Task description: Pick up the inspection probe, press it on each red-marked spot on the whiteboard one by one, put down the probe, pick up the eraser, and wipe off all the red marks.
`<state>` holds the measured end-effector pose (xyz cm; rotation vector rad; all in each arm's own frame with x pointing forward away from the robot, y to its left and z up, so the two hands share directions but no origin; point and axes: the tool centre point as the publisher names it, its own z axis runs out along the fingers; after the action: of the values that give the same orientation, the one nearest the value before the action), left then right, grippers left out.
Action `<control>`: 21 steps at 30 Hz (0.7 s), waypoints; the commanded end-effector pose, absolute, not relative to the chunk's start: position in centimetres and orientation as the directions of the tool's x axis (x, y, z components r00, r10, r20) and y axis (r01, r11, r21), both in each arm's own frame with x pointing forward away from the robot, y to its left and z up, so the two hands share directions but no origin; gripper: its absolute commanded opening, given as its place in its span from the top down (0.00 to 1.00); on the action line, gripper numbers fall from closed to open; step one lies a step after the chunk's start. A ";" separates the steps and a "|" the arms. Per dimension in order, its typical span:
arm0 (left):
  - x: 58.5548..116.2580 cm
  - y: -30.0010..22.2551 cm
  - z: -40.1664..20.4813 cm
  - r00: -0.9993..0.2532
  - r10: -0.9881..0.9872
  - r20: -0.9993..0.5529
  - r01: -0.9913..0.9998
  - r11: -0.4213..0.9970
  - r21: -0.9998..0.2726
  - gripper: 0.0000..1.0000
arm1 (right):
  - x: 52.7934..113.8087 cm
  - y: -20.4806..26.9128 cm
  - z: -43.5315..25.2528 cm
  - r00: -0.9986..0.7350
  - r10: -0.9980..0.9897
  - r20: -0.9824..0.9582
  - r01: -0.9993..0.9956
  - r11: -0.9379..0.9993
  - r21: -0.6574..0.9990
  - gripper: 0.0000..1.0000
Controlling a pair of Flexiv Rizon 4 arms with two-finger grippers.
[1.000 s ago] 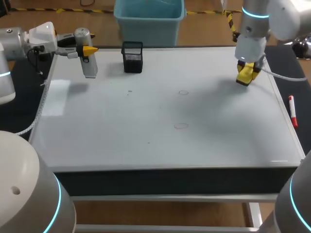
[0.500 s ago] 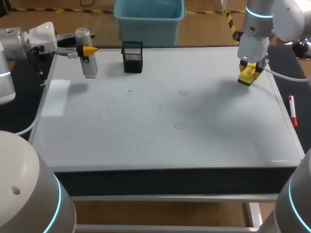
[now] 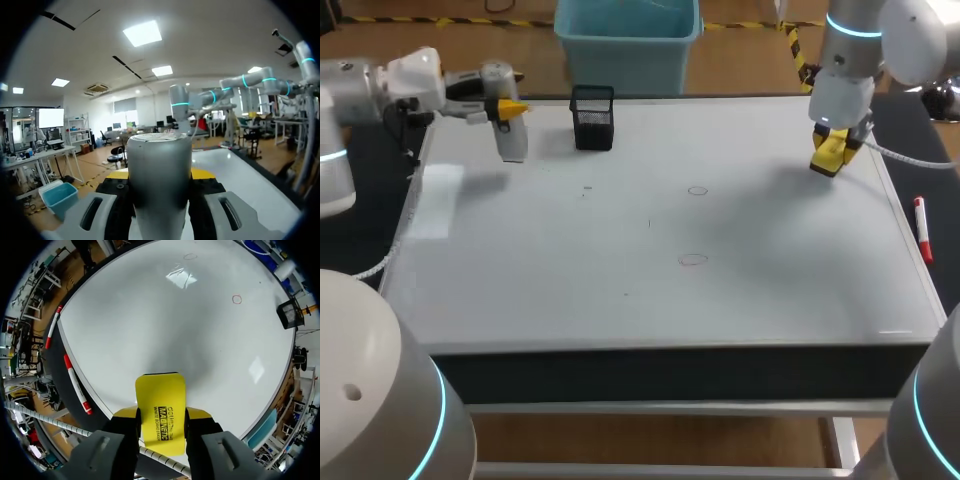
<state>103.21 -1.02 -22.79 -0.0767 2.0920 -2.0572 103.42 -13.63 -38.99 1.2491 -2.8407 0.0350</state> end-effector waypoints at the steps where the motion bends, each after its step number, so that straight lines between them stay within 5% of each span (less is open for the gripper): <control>1: 100.9 -3.9 -21.6 -0.974 -0.187 -0.126 0.117 0.059 -0.991 1.00 | 103.4 -13.7 -38.9 -0.674 -0.737 0.046 -0.738 0.675 -0.006 1.00; 21: 94.4 -19.2 -23.3 -0.992 0.049 -0.114 0.117 0.054 -0.992 1.00 | 103.4 -13.7 -38.9 -0.674 -0.737 0.046 -0.738 0.675 -0.006 1.00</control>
<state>93.10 -16.90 -22.18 0.1560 2.2464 -2.0937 103.39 -13.64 -39.02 1.2494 -2.8419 0.0357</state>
